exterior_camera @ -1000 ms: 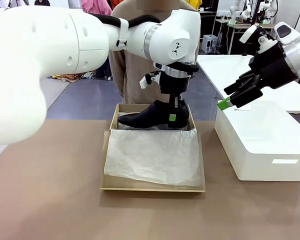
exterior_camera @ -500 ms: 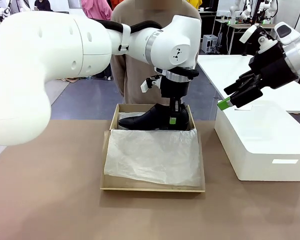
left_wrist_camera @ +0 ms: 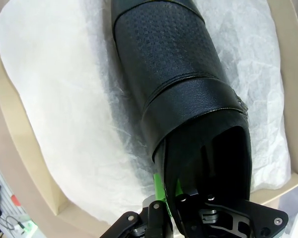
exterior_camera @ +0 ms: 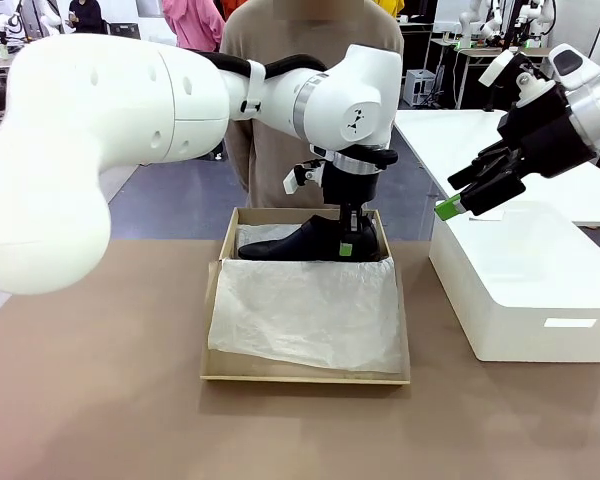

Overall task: Pack the shoes into the box.
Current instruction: Place the other shoe of the Shoes into the Shoes Box.

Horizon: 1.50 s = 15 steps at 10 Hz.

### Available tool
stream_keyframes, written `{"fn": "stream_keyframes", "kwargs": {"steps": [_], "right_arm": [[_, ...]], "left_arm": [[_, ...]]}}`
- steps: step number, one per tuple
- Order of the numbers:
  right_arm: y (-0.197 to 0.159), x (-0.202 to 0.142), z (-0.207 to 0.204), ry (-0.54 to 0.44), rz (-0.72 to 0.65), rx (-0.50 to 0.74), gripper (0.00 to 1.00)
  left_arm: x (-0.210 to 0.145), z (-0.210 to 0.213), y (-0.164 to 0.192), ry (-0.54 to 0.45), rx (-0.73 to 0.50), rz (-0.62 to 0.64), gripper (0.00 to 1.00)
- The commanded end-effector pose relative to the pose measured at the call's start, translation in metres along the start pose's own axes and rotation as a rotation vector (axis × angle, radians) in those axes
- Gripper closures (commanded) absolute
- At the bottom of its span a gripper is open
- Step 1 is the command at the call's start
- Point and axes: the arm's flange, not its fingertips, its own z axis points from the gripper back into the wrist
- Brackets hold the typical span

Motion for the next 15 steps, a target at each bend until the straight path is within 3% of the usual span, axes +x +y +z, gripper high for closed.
{"fn": "stream_keyframes", "kwargs": {"steps": [1,5,6,10,11,14,15], "right_arm": [[-0.002,0.0,-0.001,-0.024,0.01,0.017,0.0],[-0.002,0.0,-0.001,-0.024,0.01,0.017,0.0],[-0.002,0.0,-0.001,-0.024,0.01,0.017,0.0],[-0.002,0.0,-0.001,-0.024,0.01,0.017,0.0],[-0.002,0.0,-0.001,-0.024,0.01,0.017,0.0],[-0.002,0.0,-0.001,-0.024,0.01,0.017,0.0],[-0.002,0.0,-0.001,-0.024,0.01,0.017,0.0]], "left_arm": [[-0.006,0.004,-0.001,-0.019,-0.027,0.058,1.0],[-0.007,-0.001,-0.003,-0.019,-0.009,0.061,1.0],[-0.006,-0.001,-0.003,-0.017,-0.005,0.058,0.93],[0.004,0.038,0.007,-0.013,-0.046,0.108,0.14],[0.009,0.052,0.01,-0.011,-0.047,0.121,0.0],[0.025,0.075,0.011,-0.008,-0.061,0.154,0.0],[0.034,0.075,0.005,0.018,-0.006,0.123,0.0]]}}
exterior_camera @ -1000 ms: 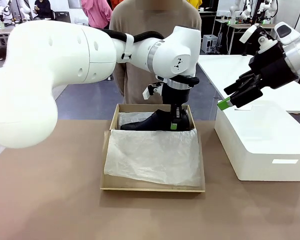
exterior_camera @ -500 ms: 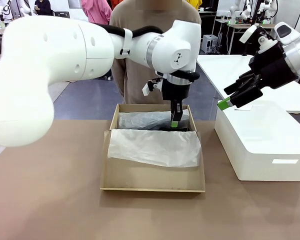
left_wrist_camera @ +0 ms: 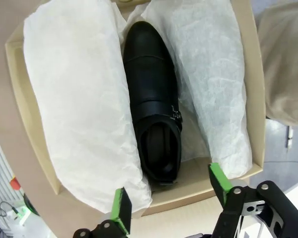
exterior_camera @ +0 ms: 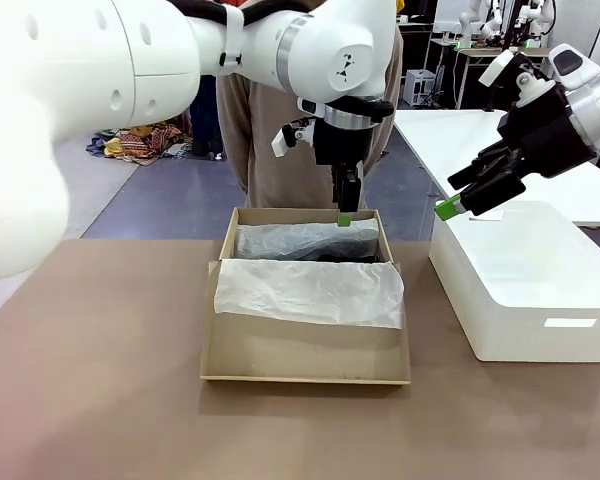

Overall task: Pack the shoes into the box.
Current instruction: Place the other shoe of the Shoes into the Shoes Box, then close the Shoes Box.

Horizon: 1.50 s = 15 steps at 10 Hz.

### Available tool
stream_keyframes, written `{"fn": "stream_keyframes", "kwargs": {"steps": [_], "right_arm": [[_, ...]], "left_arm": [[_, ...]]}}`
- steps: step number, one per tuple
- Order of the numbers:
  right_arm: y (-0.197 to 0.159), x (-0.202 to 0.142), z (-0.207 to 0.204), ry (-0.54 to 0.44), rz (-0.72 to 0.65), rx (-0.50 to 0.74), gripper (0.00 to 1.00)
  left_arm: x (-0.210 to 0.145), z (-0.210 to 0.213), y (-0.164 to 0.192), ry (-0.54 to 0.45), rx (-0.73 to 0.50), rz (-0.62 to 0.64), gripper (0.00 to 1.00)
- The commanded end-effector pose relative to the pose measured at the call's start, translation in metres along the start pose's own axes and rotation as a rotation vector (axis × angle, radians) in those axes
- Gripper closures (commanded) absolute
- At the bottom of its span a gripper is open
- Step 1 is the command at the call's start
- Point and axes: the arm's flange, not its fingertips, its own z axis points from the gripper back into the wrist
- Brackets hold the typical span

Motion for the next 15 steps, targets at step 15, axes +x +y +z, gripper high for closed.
{"fn": "stream_keyframes", "kwargs": {"steps": [15], "right_arm": [[-0.002,0.0,-0.001,-0.024,0.01,0.017,0.0]], "left_arm": [[0.075,0.024,0.015,-0.154,-0.011,-0.439,0.0]]}}
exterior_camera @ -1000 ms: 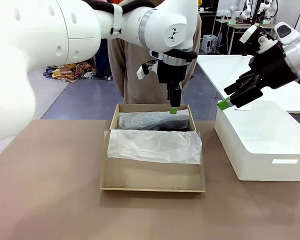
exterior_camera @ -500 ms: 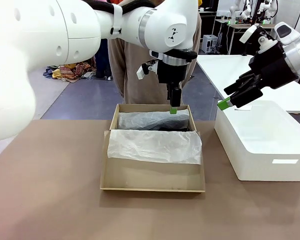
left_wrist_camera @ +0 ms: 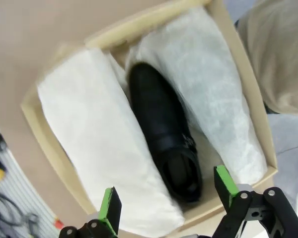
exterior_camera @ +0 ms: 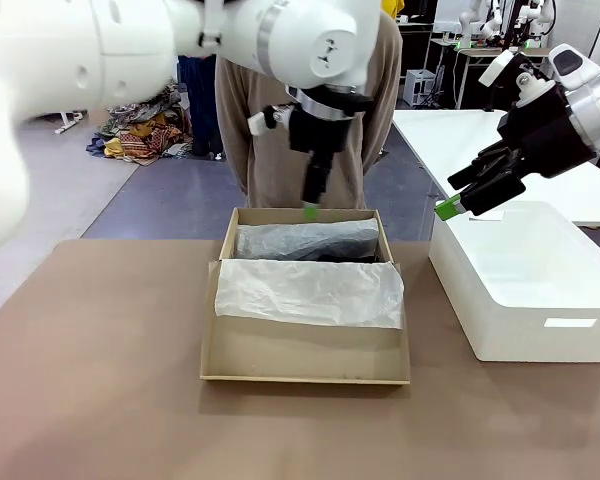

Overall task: Pack the shoes into the box.
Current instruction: Close the Shoes Box.

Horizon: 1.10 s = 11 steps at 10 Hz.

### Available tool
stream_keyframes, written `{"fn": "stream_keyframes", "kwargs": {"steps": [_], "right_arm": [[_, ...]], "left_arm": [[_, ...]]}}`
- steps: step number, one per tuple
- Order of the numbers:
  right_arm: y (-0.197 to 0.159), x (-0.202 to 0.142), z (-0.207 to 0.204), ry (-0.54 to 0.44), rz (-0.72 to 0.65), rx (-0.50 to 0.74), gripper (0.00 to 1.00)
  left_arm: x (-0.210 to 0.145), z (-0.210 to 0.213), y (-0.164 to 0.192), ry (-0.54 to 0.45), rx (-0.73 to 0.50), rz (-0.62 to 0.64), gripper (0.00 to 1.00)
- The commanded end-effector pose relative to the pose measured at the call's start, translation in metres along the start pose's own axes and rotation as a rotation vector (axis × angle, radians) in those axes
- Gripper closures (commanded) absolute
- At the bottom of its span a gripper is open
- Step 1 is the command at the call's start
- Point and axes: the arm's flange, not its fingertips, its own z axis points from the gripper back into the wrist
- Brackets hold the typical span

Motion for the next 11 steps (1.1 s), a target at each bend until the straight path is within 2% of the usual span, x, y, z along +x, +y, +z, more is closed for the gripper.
{"fn": "stream_keyframes", "kwargs": {"steps": [1,4,7,8,9,11], "right_arm": [[-0.002,0.0,-0.001,-0.024,0.01,0.017,0.0],[-0.002,0.0,-0.001,-0.024,0.01,0.017,0.0],[-0.002,0.0,-0.001,-0.024,0.01,0.017,0.0],[-0.002,0.0,-0.001,-0.024,0.01,0.017,0.0],[-0.002,0.0,-0.001,-0.024,0.01,0.017,0.0],[-0.002,0.0,-0.001,-0.024,0.01,0.017,0.0]], "left_arm": [[0.05,0.005,0.031,-0.062,-0.048,-0.255,0.0],[0.109,0.008,0.057,-0.065,-0.091,-0.753,0.0],[0.138,0.002,0.064,-0.06,-0.174,-1.085,0.0],[0.139,0.005,0.062,-0.009,-0.207,-1.067,0.0],[0.126,0.013,0.048,-0.098,-0.124,-0.974,0.0],[0.126,0.013,0.048,-0.098,-0.124,-0.974,0.0]]}}
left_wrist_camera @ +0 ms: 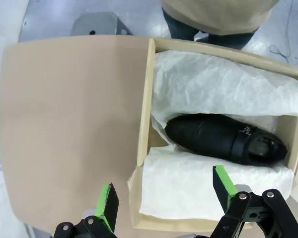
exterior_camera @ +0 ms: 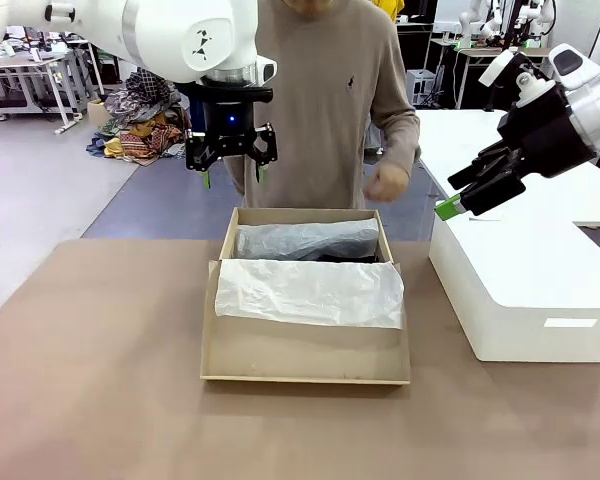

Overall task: Pack the shoes into the box.
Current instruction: Close the Shoes Box.

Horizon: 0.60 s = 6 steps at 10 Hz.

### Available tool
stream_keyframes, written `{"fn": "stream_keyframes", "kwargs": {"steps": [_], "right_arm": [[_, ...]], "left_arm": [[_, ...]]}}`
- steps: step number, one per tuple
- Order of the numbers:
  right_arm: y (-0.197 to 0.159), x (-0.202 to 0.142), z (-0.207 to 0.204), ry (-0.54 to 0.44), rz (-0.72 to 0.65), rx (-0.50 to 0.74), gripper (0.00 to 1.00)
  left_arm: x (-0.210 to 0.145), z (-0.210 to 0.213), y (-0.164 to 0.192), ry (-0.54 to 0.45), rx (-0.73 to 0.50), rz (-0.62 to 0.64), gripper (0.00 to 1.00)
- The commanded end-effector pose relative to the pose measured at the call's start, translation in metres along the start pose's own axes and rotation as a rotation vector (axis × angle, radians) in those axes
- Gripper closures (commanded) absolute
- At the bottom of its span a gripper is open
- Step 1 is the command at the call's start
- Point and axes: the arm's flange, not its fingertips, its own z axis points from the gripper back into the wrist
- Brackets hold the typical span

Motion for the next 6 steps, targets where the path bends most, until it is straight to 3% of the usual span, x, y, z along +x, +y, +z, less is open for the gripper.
{"fn": "stream_keyframes", "kwargs": {"steps": [1,4,6], "right_arm": [[-0.002,0.0,-0.001,-0.024,0.01,0.018,0.0],[-0.002,0.0,-0.001,-0.024,0.01,0.018,0.0],[-0.002,0.0,-0.001,-0.024,0.01,0.018,0.0]], "left_arm": [[0.001,0.004,-0.004,-0.006,0.028,0.031,0.0],[-0.002,0.001,-0.002,0.004,0.009,0.021,0.0],[-0.002,0.005,0.028,0.099,0.017,-0.399,0.0]]}}
